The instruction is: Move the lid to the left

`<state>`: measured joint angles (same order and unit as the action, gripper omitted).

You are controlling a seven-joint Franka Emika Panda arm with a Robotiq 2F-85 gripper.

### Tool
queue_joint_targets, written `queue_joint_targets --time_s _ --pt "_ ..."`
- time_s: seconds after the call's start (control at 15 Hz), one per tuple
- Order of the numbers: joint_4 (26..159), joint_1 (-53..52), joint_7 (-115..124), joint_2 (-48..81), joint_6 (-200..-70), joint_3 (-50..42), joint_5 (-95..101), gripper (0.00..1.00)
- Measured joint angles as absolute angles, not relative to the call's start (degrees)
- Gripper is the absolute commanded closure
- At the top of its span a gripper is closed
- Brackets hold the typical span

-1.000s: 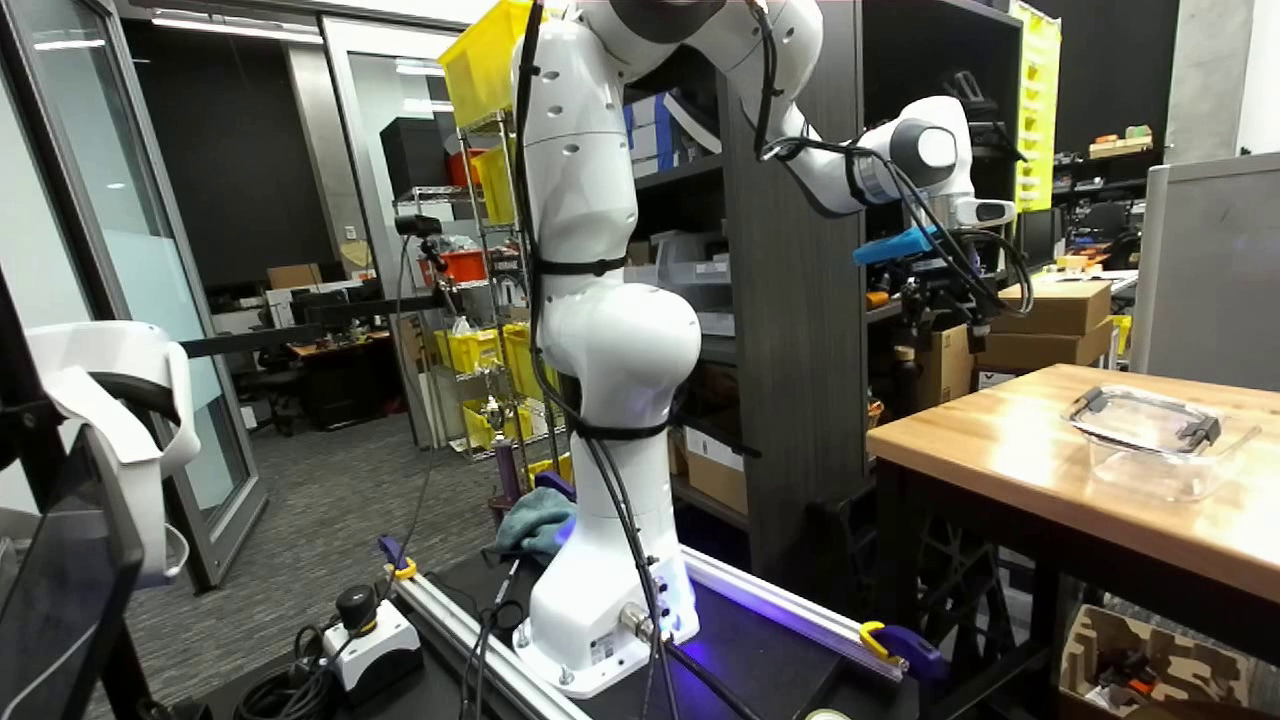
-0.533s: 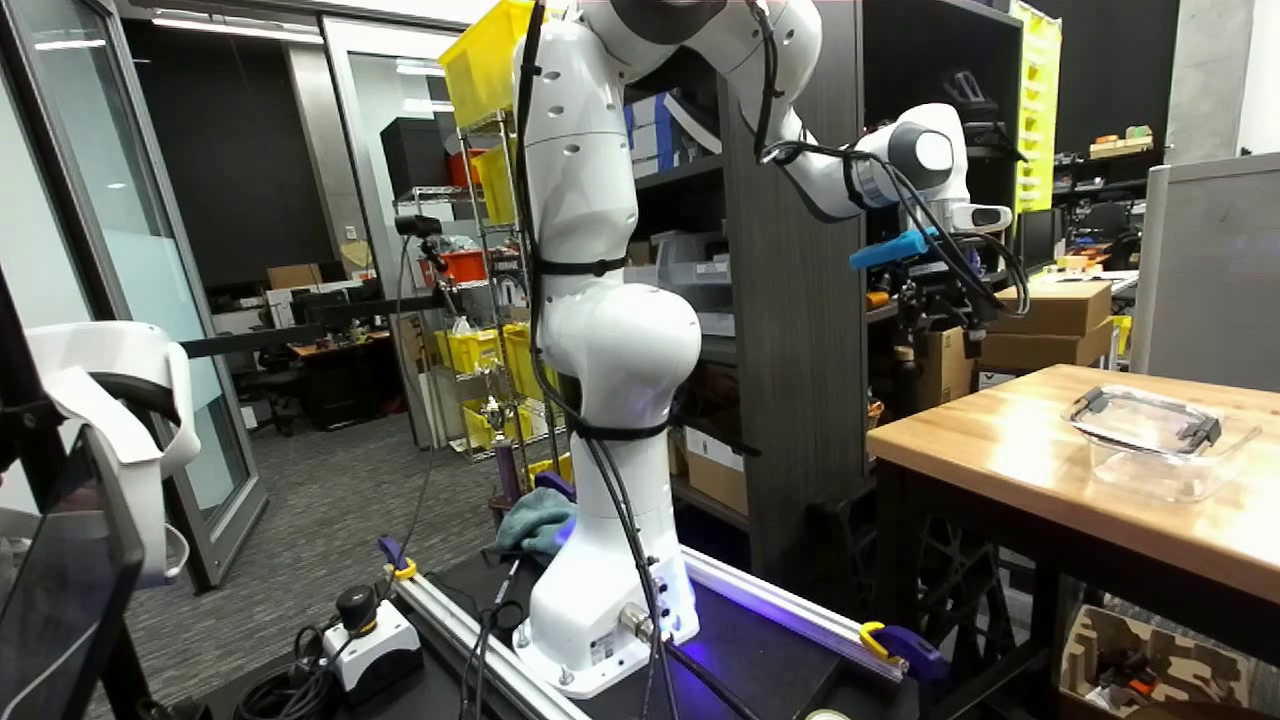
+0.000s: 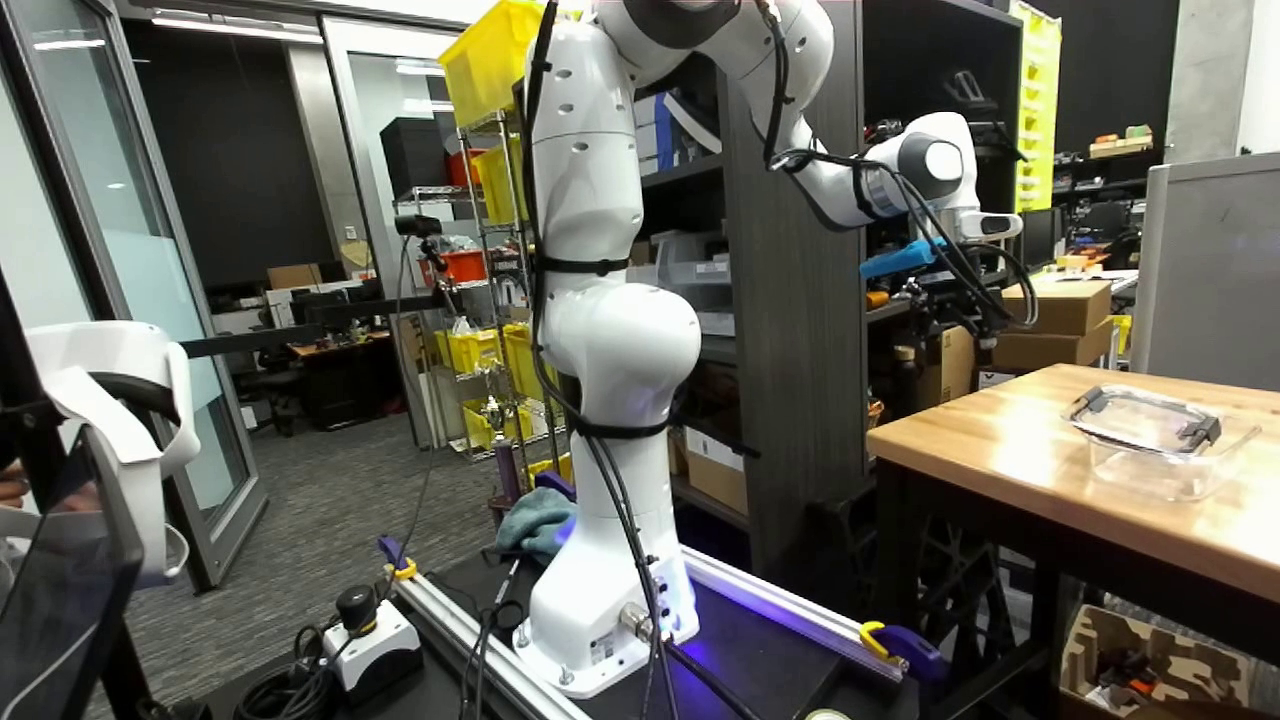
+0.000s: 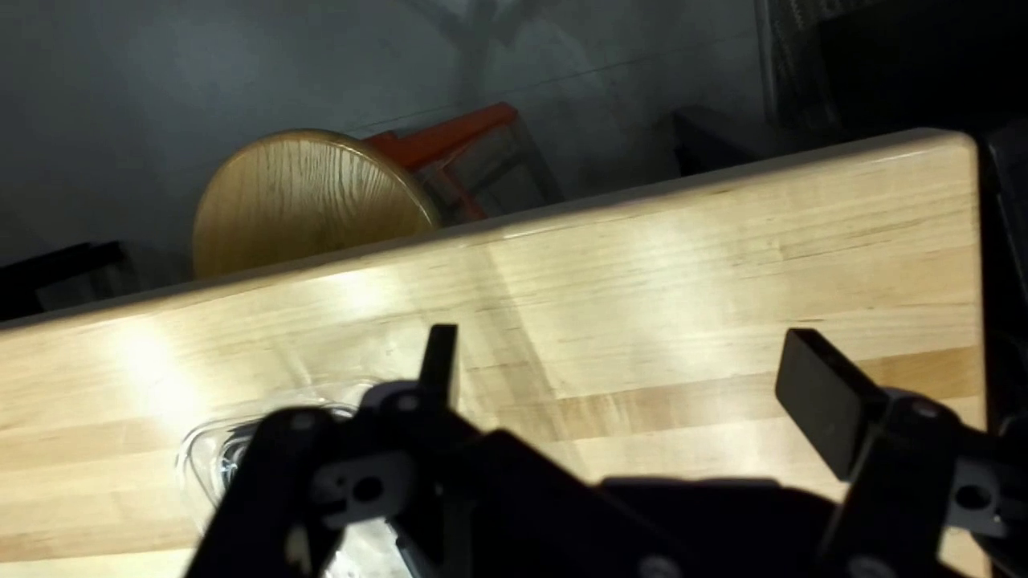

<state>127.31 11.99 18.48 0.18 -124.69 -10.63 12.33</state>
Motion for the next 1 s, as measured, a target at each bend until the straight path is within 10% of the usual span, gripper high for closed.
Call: queue_joint_targets --time_s 1.0 --pt "121.9 12.0 25.6 8.6 -136.0 -13.9 16.9 0.00"
